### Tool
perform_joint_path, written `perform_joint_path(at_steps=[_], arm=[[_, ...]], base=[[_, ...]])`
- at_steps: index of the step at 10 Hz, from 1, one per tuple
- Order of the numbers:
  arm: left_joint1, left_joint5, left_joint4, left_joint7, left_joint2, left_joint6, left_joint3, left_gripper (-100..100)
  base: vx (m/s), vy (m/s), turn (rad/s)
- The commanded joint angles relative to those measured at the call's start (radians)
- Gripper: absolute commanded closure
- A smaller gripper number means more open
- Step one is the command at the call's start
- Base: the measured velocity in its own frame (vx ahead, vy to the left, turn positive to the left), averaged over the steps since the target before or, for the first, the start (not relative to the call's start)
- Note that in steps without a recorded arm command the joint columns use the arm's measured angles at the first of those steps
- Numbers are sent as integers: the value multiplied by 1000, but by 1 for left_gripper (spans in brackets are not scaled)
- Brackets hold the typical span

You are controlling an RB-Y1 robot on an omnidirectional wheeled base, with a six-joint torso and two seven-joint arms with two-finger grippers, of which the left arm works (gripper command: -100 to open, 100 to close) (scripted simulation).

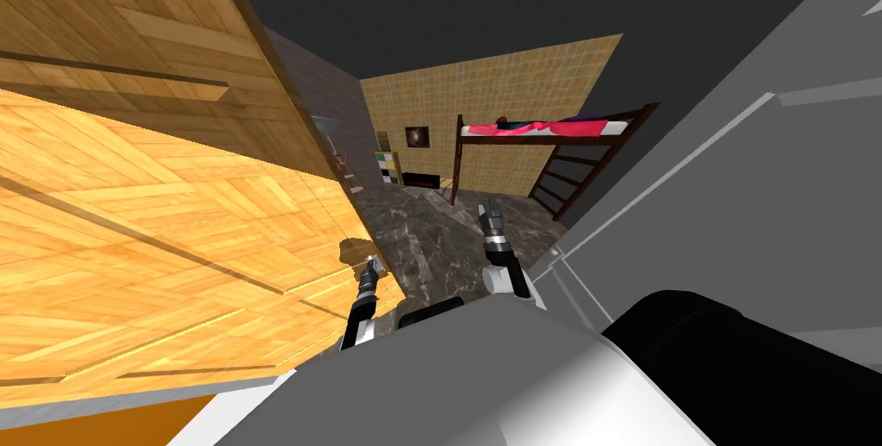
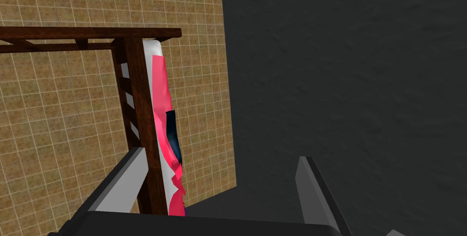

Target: Push the door open

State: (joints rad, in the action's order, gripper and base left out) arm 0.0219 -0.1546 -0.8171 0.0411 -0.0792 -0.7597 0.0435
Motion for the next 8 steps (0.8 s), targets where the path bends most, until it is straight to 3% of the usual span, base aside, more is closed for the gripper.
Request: perform_joint_path(at_steps=[1, 8], arm=[[-6, -11, 0, 10, -4, -6, 24, 100], [-19, -53, 7, 35, -1, 7, 107, 100]], base=[[197, -41, 55], [197, -60, 71]])
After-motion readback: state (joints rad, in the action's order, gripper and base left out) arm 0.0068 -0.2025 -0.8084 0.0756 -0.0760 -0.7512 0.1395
